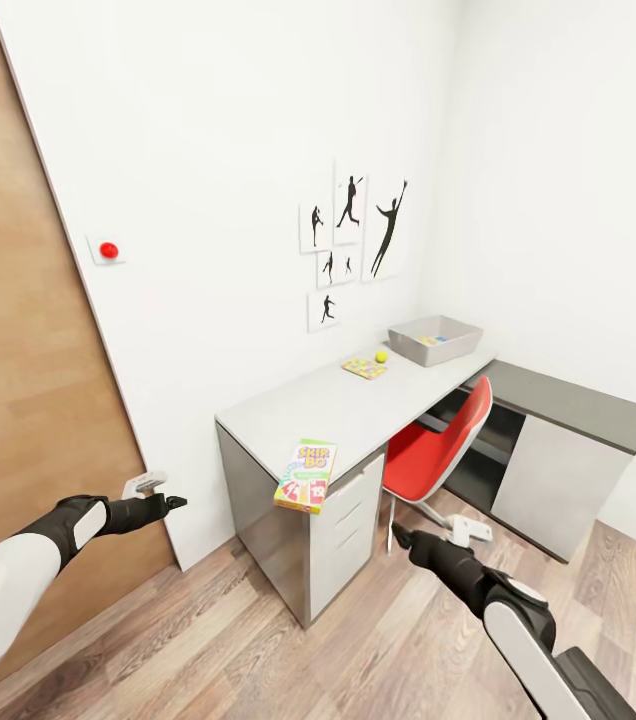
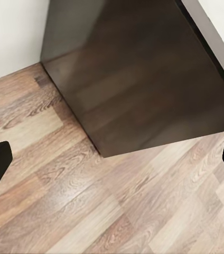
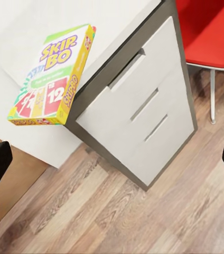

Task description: Put all the toys in the child's room - the three board games (two on the bed and one on the table), the two jigsaw puzzles on the table, and the tennis ball on the table - inside the toy box on the table in the child's room.

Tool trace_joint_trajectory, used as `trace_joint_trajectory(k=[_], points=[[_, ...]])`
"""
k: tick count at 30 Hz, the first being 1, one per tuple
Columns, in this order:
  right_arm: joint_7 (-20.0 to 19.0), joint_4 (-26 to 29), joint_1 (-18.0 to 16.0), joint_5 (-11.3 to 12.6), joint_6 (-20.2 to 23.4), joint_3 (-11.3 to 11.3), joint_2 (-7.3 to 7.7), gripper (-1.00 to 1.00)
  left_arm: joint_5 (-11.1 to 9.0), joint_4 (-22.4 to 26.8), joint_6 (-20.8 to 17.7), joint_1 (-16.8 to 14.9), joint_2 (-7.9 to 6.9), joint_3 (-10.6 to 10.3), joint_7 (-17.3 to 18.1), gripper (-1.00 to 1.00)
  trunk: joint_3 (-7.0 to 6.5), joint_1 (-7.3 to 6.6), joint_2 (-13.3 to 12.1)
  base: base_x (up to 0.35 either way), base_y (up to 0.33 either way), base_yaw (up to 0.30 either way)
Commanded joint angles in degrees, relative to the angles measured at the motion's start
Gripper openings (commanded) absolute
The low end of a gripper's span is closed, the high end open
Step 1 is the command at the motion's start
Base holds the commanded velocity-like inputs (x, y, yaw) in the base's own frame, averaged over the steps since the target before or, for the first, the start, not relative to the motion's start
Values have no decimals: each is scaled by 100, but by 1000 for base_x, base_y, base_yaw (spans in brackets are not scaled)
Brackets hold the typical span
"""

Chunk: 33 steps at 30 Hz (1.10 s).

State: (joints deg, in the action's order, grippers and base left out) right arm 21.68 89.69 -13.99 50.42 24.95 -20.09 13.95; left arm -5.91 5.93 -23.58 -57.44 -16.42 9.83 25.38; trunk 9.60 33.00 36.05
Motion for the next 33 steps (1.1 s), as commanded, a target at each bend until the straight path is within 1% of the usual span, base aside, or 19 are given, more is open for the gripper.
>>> trace_joint_trajectory(k=[1,4,8,10,12,15,16,18,20,21,23,24,25,26,28,29,31,32,33], points=[[53,27,-7,55,34,-1,1,100,-60,5,-61,-4,-1,12,6,100,29,25,51,0,0,0],[36,66,-13,62,119,56,-22,100,-64,5,-73,-4,-8,16,63,100,83,91,171,0,0,0],[-23,85,-30,75,238,101,-64,100,-61,5,-100,-4,-36,18,268,100,154,178,332,0,0,0],[-162,89,-46,82,257,110,-92,100,-60,5,-118,-4,-46,19,413,100,190,222,412,0,0,0],[-337,90,-57,84,261,113,-138,100,-60,5,-128,-4,-52,19,519,100,226,266,492,0,0,0],[-916,91,-87,78,261,141,-316,100,-60,5,-157,-4,-61,20,762,100,280,332,612,0,0,0],[-1013,92,-92,77,264,163,-347,100,-60,5,-169,-4,-63,19,798,100,298,354,652,0,0,0],[-1160,92,-109,78,271,241,-392,100,-65,3,-203,-4,-74,22,860,100,334,398,733,0,0,0],[-1295,92,-132,83,296,398,-437,100,-102,4,-292,-4,-91,34,949,100,370,442,813,0,0,0],[-1348,92,-139,86,310,491,-446,100,-179,5,-378,-4,-113,69,1027,100,388,464,853,0,0,0],[-1387,92,-140,87,317,564,-444,100,-304,5,-481,-4,-151,136,1114,100,424,508,933,0,0,0],[-1417,92,-137,89,311,639,-432,100,-466,5,-581,-4,-187,213,1200,100,442,530,973,0,0,0],[-1433,90,-132,91,303,686,-428,100,-554,5,-628,-4,-201,250,1238,100,460,552,1013,0,0,0],[-1477,91,-121,94,285,806,-434,100,-722,3,-715,-4,-221,308,1293,100,478,574,1054,0,0,0],[-1535,91,-107,96,265,938,-442,100,-878,1,-802,-4,-237,348,1332,100,513,618,1134,0,0,0],[-1614,92,-93,97,252,1047,-449,100,-1018,-1,-904,-4,-247,375,1360,100,531,640,1174,0,0,0],[-1718,92,-82,98,244,1126,-456,100,-1148,-2,-1029,-2,-253,392,1377,100,567,684,1254,0,0,0],[-1845,92,-76,99,236,1178,-462,100,-1269,-3,-1162,7,-261,403,1385,100,585,705,1294,0,0,0],[-1907,92,-73,99,231,1195,-464,100,-1329,-3,-1224,19,-263,407,1386,100,603,727,1334,0,0,0]])
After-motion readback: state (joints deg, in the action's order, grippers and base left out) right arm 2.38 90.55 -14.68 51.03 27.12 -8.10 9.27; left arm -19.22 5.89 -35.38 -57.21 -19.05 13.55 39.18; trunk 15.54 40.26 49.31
